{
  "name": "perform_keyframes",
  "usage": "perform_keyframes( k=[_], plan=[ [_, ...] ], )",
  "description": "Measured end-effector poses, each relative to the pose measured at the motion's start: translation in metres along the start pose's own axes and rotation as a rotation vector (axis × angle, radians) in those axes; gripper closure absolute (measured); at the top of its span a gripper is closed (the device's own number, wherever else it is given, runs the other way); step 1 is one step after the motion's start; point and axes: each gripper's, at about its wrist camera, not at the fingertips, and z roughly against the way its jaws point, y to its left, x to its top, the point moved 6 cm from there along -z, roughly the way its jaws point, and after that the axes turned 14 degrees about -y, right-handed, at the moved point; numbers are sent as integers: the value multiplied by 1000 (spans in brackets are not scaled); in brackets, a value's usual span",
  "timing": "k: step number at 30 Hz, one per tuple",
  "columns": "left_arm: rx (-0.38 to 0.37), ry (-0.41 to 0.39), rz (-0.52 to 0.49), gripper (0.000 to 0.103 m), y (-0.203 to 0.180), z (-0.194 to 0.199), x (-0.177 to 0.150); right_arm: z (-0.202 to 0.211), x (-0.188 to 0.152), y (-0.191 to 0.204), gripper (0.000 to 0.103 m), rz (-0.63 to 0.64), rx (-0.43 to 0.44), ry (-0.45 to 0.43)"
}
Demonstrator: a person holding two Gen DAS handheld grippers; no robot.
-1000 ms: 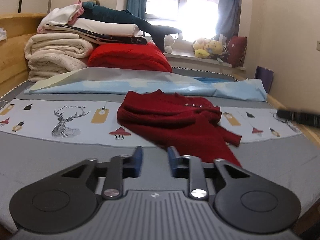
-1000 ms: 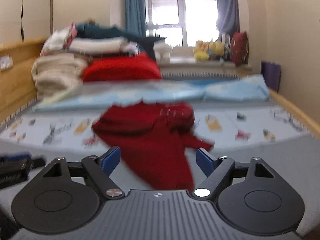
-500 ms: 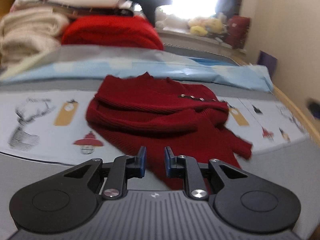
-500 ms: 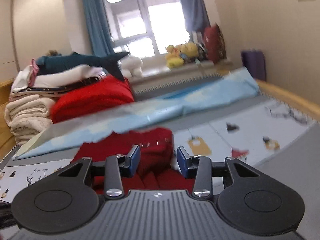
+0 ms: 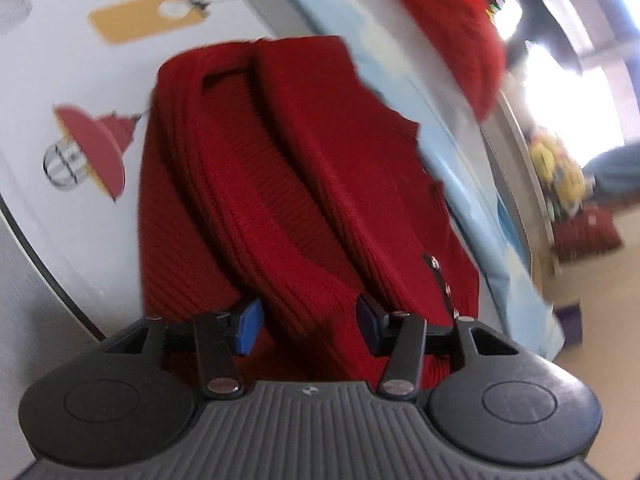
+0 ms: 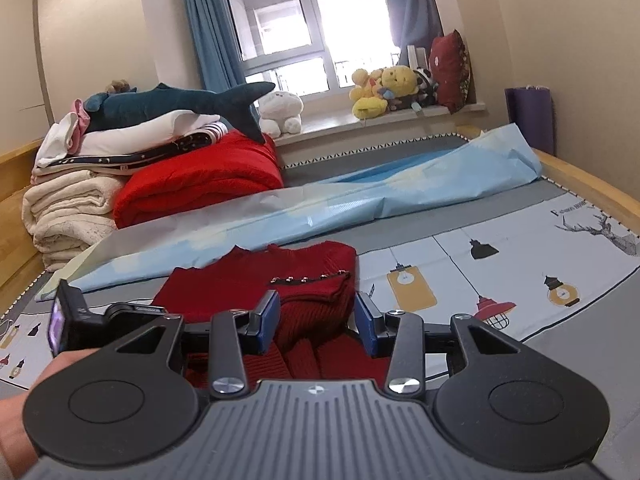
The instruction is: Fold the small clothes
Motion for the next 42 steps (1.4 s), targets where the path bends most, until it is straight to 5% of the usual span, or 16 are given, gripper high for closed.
perform_keyframes(
  k=[1, 3, 9, 16, 20, 25, 28, 33, 38, 40, 42],
  plan=[
    [-4, 8, 7, 53, -2, -3, 1, -1, 0, 0, 59, 1, -1, 1],
    [-14, 7, -40, 91, -1, -4, 4, -3, -2, 2, 59, 11, -1, 5],
    [-173, -36, -263, 93, 11, 69, 44, -11, -8, -1, 56, 29, -27, 40],
    [-67, -38, -535, 95, 102, 177, 102, -18, -22, -1, 56, -26, -45, 94],
    [-30, -48, -654, 95, 149, 211, 104, -24, -34, 4, 56, 6, -77, 124],
    [119, 29, -749, 93, 202, 201, 80, -42, -72, 6, 56, 33, -99, 277],
    [113, 18, -769, 89, 196, 195, 79, -56, -108, 6, 56, 59, -127, 416],
    [159, 104, -818, 64, 194, 170, 66, -73, -165, 12, 56, 163, -151, 600],
    [190, 143, -824, 72, 205, 155, 58, -71, -180, 23, 61, 196, -129, 601],
    [177, 142, -823, 90, 204, 155, 56, -66, -176, 25, 84, 187, -97, 585],
    [163, 132, -840, 93, 200, 159, 54, -59, -165, 25, 87, 160, -72, 561]
  ],
)
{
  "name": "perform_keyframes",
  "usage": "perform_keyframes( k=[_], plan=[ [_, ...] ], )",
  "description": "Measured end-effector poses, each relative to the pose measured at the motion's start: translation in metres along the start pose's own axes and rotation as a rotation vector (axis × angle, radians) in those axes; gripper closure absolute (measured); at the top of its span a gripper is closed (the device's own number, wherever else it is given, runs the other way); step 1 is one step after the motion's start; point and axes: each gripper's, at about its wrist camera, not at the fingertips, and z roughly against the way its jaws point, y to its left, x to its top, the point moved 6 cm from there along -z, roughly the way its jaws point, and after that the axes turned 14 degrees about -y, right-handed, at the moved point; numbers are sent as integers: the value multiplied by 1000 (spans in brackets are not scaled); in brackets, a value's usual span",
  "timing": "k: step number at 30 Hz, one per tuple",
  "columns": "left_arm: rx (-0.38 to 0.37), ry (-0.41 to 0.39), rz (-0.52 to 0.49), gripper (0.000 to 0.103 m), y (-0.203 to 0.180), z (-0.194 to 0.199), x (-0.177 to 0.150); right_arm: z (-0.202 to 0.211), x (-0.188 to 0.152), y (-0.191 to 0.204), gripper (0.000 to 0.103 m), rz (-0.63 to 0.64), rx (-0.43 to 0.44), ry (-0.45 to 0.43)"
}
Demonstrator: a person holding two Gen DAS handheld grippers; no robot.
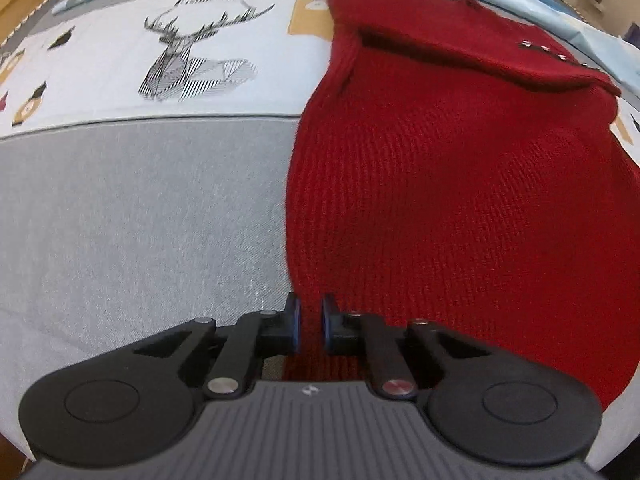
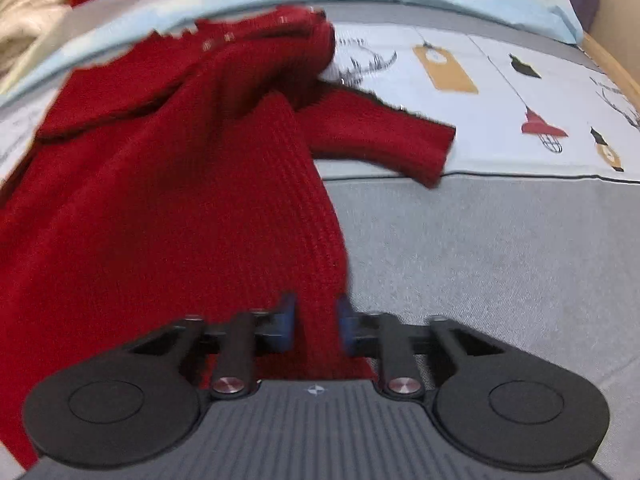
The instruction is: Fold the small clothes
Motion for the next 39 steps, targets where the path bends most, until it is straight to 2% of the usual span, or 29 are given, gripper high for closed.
perform_keyframes(
  k=[4, 8, 12, 14, 16, 17, 19, 21, 24, 26, 27, 29, 30, 31, 32, 33, 36, 39],
  plan=[
    [-74, -34, -11, 94, -15, 15, 4, 38, 15, -18, 89, -41, 30, -108],
    [-152, -72, -54, 95, -38, 46, 3, 85, 19, -43, 90, -67, 51, -164],
    [-179, -63, -106, 96, -39, 73, -7, 139, 14, -52, 92, 10, 38, -214],
    [-113, -45, -131, 96, -22, 77, -14, 147, 0, -53, 92, 26, 42, -143],
    [-55, -10, -138, 96, -5, 75, -19, 142, -21, -43, 91, 73, 128, -16],
    [-54, 23, -159, 96, -3, 72, -23, 137, -29, -37, 90, 97, 150, 29],
    [-64, 73, -239, 95, -10, 68, -31, 126, -34, -31, 89, 149, 99, 26],
    [-53, 56, -295, 93, -20, 69, -32, 114, -32, -32, 89, 163, 39, 4],
    [-94, 16, -310, 91, -39, 72, -27, 91, -34, -30, 89, 103, 38, 26],
    [-130, 15, -314, 89, -52, 70, -28, 75, -48, -27, 89, 83, 44, 57],
    [-137, 32, -314, 83, -57, 65, -31, 67, -54, -25, 89, 78, 56, 84],
    [-132, 106, -337, 71, -66, 52, -45, 56, -71, -20, 82, 103, 73, 152],
    [-126, 145, -370, 70, -69, 45, -53, 56, -70, -19, 82, 121, 74, 145],
    [-120, 174, -426, 70, -71, 39, -60, 58, -64, -21, 82, 105, 74, 131],
    [-104, 163, -475, 70, -74, 38, -60, 61, -51, -29, 82, 43, 69, 89],
    [-86, 132, -477, 70, -75, 40, -52, 65, -37, -39, 82, -30, 63, 39],
    [-85, 20, -370, 67, -77, 53, -15, 66, -1, -72, 82, -236, 47, -94],
    [-71, -66, -326, 60, -90, 60, 11, 48, 11, -101, 79, -431, 21, -102]
  ],
)
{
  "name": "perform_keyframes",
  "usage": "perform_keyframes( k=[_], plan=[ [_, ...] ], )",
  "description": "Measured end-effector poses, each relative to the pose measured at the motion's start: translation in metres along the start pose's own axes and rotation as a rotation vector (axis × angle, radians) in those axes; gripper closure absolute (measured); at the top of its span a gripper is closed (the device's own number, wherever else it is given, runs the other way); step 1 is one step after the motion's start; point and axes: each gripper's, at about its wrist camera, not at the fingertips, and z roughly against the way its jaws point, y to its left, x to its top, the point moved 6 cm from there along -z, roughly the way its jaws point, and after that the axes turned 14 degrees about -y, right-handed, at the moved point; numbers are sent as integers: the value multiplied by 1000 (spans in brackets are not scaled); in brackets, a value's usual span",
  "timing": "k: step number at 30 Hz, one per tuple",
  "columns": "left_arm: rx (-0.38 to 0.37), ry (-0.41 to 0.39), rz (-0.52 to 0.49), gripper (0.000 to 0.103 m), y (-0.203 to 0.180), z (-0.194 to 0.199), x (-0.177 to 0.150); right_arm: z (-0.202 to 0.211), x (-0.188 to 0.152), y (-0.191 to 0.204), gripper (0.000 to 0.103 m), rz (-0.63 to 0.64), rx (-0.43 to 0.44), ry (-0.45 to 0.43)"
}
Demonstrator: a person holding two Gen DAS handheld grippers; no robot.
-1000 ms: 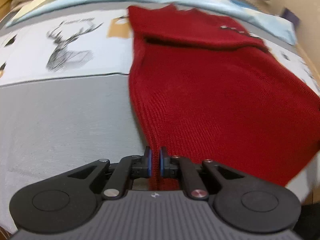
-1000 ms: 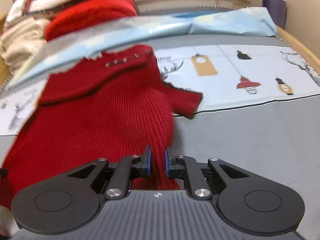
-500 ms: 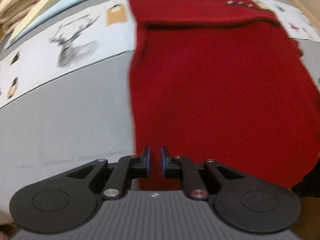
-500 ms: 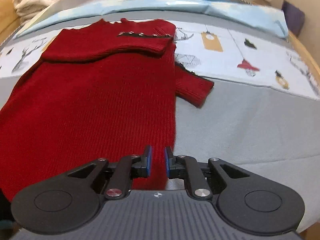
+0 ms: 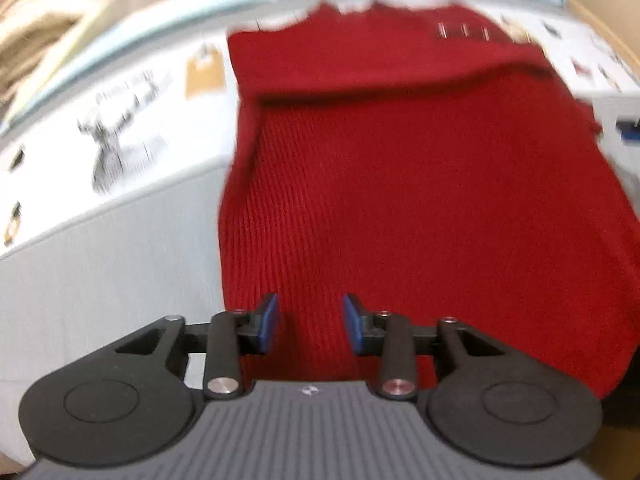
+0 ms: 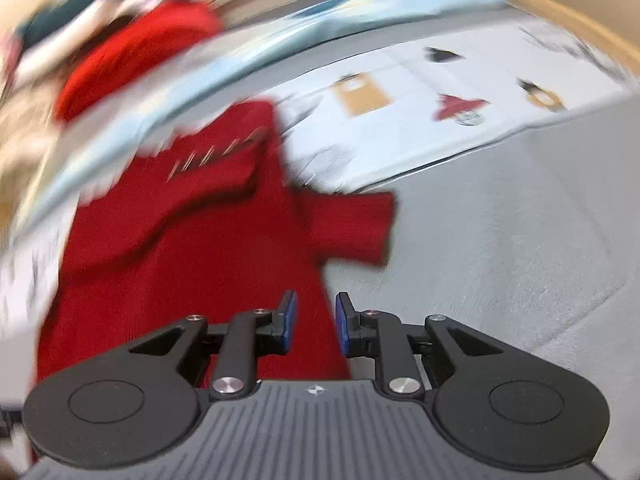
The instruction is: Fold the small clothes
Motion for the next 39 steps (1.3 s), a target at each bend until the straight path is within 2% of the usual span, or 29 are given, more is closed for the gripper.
perform_keyframes(
  k=[3, 7, 9, 12, 15, 16, 17, 22, 25, 26, 27, 28, 29, 31, 33, 34, 38, 39],
  plan=[
    [5, -25, 1, 60, -15, -8, 20, -32, 7, -15, 78, -175, -12, 37],
    [-25, -61, 13, 60, -35, -24, 49, -75, -4, -20, 77, -290, -49, 86],
    [-42, -81, 19, 60, -45, -28, 61, -90, 1, -16, 78, -324, -77, 82],
    [-46, -89, 14, 60, -53, -45, 76, -106, 11, -10, 80, -305, -113, 38],
    [-46, -94, -4, 60, -62, -54, 83, -117, 25, -1, 87, -215, -128, -10],
    [-45, -95, -7, 60, -62, -59, 84, -119, 32, -1, 94, -199, -127, -30],
    [-44, -97, -5, 60, -63, -62, 87, -119, 40, -3, 96, -186, -129, -57],
    [-51, -103, 23, 60, -56, -57, 92, -90, 122, -36, 96, -181, -142, -305],
    [-55, -104, 33, 60, -55, -56, 92, -40, 186, -92, 96, -107, -310, -617],
    [-57, -100, 34, 60, -56, -56, 92, -23, 201, -117, 96, -118, -379, -716],
    [-60, -97, 33, 60, -56, -56, 91, -13, 209, -142, 96, -143, -443, -775],
    [-64, -94, 31, 60, -56, -55, 90, -14, 212, -169, 96, -180, -476, -776],
    [-70, -93, 27, 60, -58, -56, 89, -24, 208, -191, 96, -224, -474, -725],
    [-78, -90, 17, 60, -60, -56, 89, -56, 181, -227, 93, -317, -520, -568],
    [-80, -87, 16, 60, -61, -58, 89, -82, 156, -241, 87, -338, -572, -448],
    [-81, -88, 22, 60, -61, -58, 89, -93, 148, -242, 87, -336, -561, -407],
    [-82, -97, 40, 60, -63, -58, 91, -95, 150, -238, 79, -290, -524, -426],
    [-83, -97, 40, 60, -64, -57, 91, -96, 147, -243, 78, -306, -549, -394]
  ],
)
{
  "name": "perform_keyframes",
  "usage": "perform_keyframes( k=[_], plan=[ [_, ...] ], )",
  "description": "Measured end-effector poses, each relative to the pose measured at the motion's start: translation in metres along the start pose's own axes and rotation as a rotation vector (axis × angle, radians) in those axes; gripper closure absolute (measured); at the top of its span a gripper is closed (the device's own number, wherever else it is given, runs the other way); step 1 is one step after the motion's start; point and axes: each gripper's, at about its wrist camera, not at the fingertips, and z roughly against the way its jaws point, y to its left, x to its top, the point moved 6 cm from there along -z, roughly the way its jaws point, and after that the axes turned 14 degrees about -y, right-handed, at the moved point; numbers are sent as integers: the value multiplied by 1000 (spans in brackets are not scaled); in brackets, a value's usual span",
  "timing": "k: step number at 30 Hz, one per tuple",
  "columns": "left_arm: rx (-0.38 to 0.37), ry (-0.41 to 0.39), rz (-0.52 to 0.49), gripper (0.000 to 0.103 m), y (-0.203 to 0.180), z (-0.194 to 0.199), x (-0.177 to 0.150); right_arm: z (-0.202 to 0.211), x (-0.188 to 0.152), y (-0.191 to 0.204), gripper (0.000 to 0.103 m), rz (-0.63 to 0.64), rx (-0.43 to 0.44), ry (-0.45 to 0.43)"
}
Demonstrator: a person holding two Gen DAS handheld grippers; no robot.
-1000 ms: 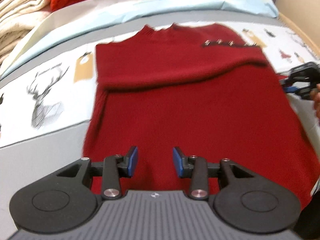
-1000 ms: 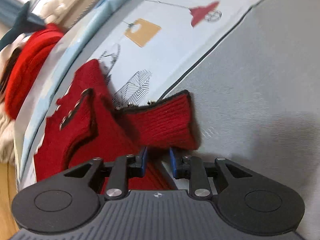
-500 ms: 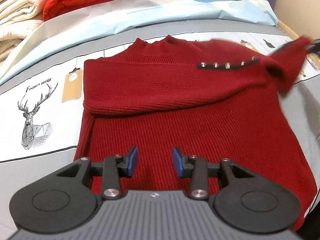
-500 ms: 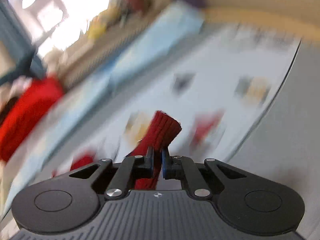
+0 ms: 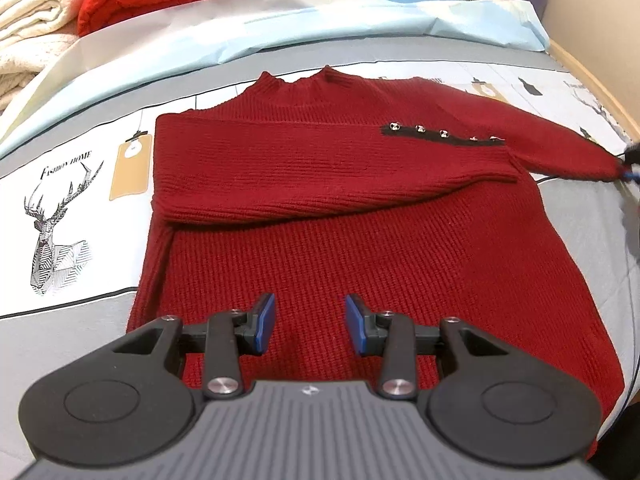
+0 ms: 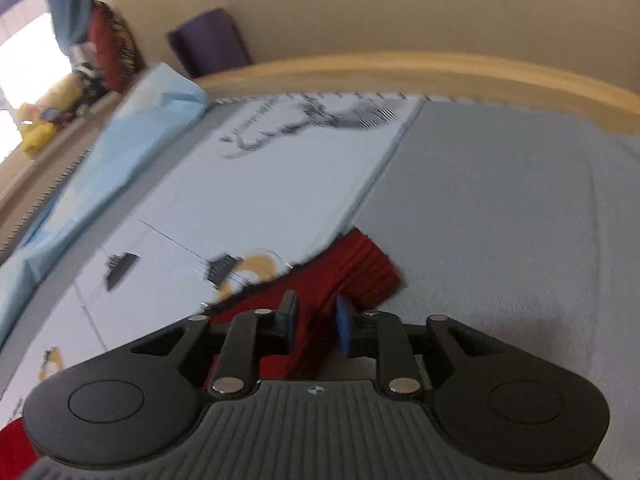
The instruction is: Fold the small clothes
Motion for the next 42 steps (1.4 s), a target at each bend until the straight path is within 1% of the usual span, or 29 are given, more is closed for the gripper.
perform_keyframes(
  k=[1, 2, 3, 4, 5, 6, 7, 8, 9, 10, 11, 12, 13, 14, 17, 18, 21, 23, 25, 27, 29, 30, 32, 33, 35, 37, 38, 39, 42],
  plan=[
    [1, 0, 0, 59, -1, 0, 0, -1, -4, -7, 77, 4, -87, 34],
    [5, -2, -1, 58, -1, 0, -1, 2, -4, -10, 73, -5, -140, 36],
    [9, -7, 0, 57, -1, 0, 0, 9, 0, -6, 72, -12, -152, 10],
    [13, -16, 5, 57, 0, 0, 2, 18, 6, 6, 72, 15, -122, -28],
    [18, -26, 13, 57, 1, 1, 4, 28, 12, 24, 72, 62, -63, -68],
    [24, -40, 29, 57, 3, 1, 7, 43, 16, 49, 72, 122, 28, -113],
    [29, -56, 50, 57, 5, 2, 10, 58, 14, 72, 71, 170, 120, -138],
    [32, -75, 73, 57, 7, 4, 13, 72, 9, 92, 71, 205, 218, -129],
    [35, -91, 89, 57, 9, 5, 16, 85, -3, 114, 71, 223, 337, -81],
    [43, -109, 102, 57, 10, 7, 19, 96, -16, 133, 71, 210, 446, -11],
    [51, -129, 109, 57, 10, 8, 21, 106, -35, 150, 71, 181, 550, 86],
    [57, -146, 111, 57, 10, 10, 24, 114, -55, 165, 71, 165, 626, 188],
    [64, -165, 111, 58, 10, 11, 26, 122, -74, 175, 71, 158, 668, 271],
    [69, -182, 110, 58, 9, 13, 28, 129, -91, 185, 71, 160, 695, 338],
    [70, -211, 113, 59, 8, 15, 31, 143, -129, 202, 71, 150, 727, 477],
    [65, -215, 117, 59, 7, 16, 31, 144, -140, 204, 71, 138, 717, 516],
    [39, -226, 132, 59, 5, 17, 34, 141, -168, 199, 68, 89, 627, 617],
    [18, -232, 139, 59, 3, 17, 35, 143, -173, 191, 70, 67, 561, 620],
    [3, -235, 134, 59, -1, 16, 36, 144, -175, 195, 68, 46, 542, 610],
    [-12, -240, 117, 59, -6, 15, 36, 145, -175, 204, 69, 48, 535, 574],
    [-31, -248, 96, 59, -14, 12, 37, 146, -174, 207, 83, 40, 521, 529],
    [-44, -250, 84, 59, -18, 9, 37, 146, -172, 210, 93, 38, 521, 506],
    [-66, -256, 56, 59, -27, 1, 40, 150, -170, 217, 94, 34, 549, 463],
    [-85, -264, 39, 59, -32, -4, 41, 161, -163, 224, 94, 31, 575, 443],
    [-138, -286, 2, 58, -43, -11, 47, 187, -143, 238, 94, 25, 659, 402],
    [-179, -321, -5, 56, -50, -16, 53, 225, -129, 258, 94, 16, 777, 399],
    [-201, -339, -6, 52, -53, -19, 56, 242, -125, 267, 94, 26, 830, 392],
    [-208, -353, -7, 49, -55, -21, 57, 259, -122, 275, 94, 44, 887, 383],
    [-213, -381, 5, 48, -59, -31, 61, 283, -126, 284, 94, 70, 1003, 399]
  ],
)
